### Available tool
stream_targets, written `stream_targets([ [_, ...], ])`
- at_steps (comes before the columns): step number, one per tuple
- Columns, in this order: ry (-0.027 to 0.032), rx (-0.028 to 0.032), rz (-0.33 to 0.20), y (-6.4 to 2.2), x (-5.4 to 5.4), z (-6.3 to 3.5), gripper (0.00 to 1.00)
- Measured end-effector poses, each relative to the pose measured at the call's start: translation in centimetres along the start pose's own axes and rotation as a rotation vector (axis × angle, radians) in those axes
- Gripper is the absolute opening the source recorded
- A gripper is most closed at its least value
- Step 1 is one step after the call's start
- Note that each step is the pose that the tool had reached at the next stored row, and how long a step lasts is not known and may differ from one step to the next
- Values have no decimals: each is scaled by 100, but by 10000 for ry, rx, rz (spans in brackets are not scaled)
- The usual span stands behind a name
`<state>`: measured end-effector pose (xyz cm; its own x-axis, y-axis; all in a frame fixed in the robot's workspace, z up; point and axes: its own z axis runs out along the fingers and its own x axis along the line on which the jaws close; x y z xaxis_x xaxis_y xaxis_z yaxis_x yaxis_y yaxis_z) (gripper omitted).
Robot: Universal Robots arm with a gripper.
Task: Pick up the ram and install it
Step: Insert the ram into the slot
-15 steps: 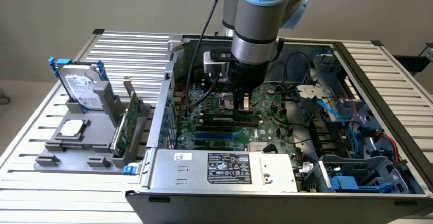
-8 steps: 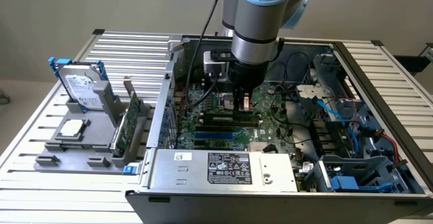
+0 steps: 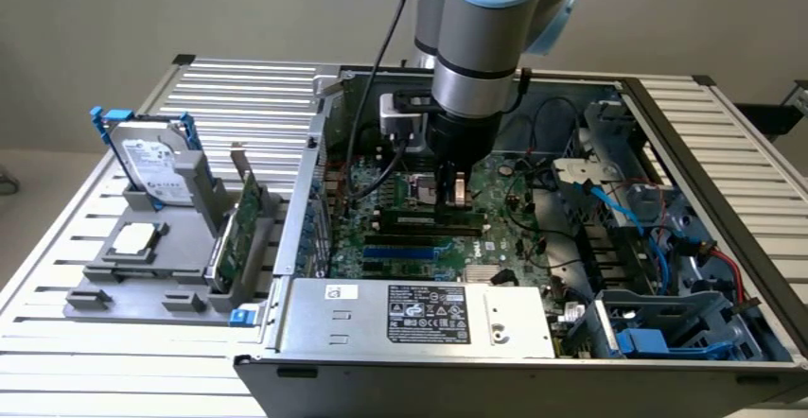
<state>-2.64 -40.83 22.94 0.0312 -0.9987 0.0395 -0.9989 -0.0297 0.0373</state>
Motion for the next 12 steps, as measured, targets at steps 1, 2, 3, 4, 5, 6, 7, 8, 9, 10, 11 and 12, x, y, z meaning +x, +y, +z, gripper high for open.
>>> stream_targets([
  [1,-2,1,0,0,0,0,13],
  [2,-2,1,0,0,0,0,13],
  [3,-2,-1,0,0,-4,-1,13],
  [4,-6,0,0,0,-7,-1,13],
  [5,-6,0,0,0,-7,-1,13],
  [6,-5,-1,-1,0,-7,-1,13],
  [7,-4,-1,0,0,-7,0,13],
  [8,-4,-1,0,0,-7,2,13],
  [9,-5,0,0,0,-7,4,13],
  [10,-7,0,-1,0,-8,7,13],
  [11,-6,0,0,0,-8,11,13],
  [12,-6,0,-1,0,-8,14,13],
])
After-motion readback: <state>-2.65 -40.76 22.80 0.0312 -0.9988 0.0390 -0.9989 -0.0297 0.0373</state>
